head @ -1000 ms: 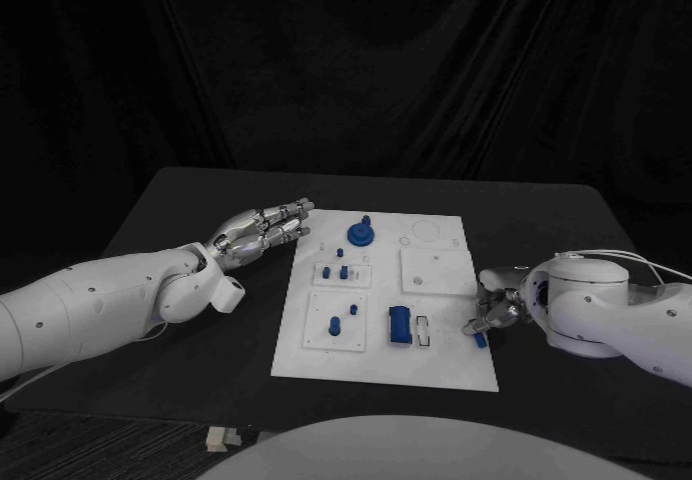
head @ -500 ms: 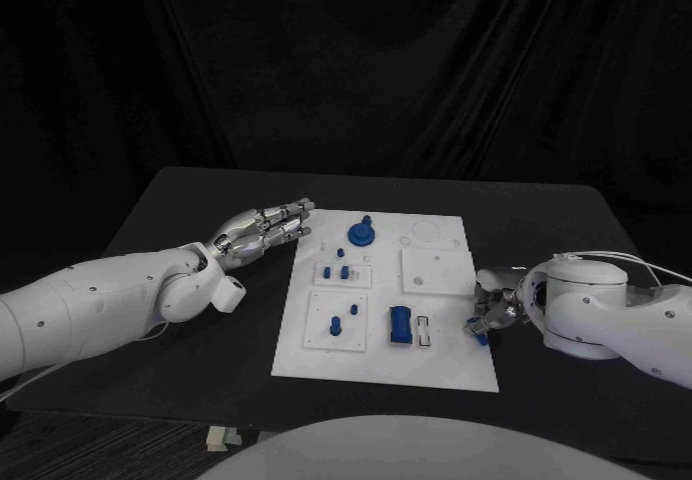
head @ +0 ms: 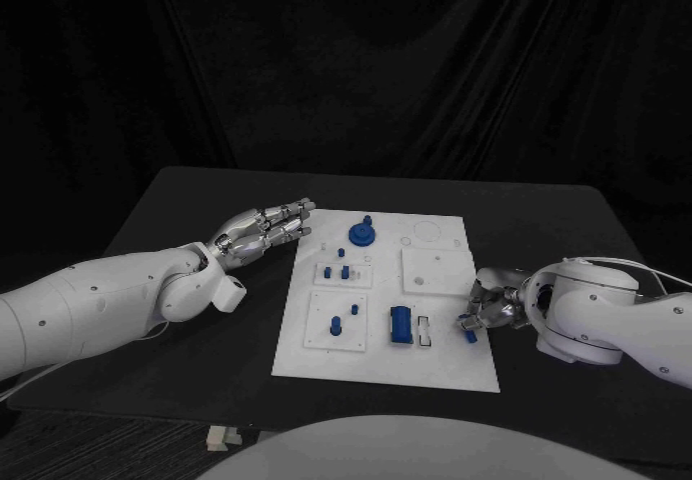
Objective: Assemble the parts on the task board
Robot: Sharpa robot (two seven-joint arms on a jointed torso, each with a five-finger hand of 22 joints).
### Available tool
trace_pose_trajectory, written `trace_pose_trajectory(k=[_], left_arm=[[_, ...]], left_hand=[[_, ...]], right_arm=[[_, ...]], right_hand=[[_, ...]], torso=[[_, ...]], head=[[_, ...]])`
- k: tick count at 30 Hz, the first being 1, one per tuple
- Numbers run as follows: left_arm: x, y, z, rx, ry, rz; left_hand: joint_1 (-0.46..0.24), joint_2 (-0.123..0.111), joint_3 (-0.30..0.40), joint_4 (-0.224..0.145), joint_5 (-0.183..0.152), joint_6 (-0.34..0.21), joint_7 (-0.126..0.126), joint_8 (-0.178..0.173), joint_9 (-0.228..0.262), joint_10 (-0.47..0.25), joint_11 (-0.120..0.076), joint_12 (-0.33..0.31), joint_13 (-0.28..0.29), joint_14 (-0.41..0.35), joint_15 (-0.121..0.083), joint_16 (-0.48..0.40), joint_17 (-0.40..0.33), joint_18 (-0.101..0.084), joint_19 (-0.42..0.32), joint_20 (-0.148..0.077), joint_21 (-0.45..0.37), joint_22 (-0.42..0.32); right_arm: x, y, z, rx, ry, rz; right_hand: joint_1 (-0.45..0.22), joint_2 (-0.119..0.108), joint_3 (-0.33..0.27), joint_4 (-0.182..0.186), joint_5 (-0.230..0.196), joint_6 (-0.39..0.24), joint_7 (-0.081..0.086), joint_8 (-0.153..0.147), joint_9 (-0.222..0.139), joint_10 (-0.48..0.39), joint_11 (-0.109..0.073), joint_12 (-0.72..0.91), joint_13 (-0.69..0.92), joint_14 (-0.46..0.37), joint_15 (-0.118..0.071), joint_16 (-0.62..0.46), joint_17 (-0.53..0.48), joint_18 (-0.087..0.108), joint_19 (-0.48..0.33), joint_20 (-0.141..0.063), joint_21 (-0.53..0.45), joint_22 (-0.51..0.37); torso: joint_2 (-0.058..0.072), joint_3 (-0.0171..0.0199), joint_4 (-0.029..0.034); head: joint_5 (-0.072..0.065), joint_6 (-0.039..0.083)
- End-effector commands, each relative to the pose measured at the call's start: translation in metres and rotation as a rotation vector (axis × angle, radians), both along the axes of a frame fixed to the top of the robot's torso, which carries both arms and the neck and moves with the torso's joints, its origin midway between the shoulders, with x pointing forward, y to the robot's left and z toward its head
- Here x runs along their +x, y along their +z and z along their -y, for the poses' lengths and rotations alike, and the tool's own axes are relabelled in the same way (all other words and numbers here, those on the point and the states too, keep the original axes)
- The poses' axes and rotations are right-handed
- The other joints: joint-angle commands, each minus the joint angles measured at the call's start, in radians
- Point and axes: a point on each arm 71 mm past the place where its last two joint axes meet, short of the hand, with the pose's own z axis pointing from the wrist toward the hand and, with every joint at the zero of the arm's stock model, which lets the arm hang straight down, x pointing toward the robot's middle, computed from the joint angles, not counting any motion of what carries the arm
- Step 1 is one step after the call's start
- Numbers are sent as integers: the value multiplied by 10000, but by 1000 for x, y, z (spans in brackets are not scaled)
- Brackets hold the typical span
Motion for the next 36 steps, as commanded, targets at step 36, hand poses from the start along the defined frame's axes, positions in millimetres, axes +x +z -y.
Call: trace_pose_trajectory(k=[36], left_arm=[[-1,4,2,-488,-35,330]], left_hand=[[156,-3,62,-53,117,-15,38,14,2,-10,51,18,6,-30,31,42,9,105,57,2,52,-1]], right_arm=[[0,-18,-26,2888,-2535,-3011]], right_hand=[[-864,228,1951,-1611,-807,-347,64,13,307,1066,79,25,2627,585,80,-161,-75,40,-182,102,-649,1210]], torso=[[3,-1,3]], head=[[46,-2]])
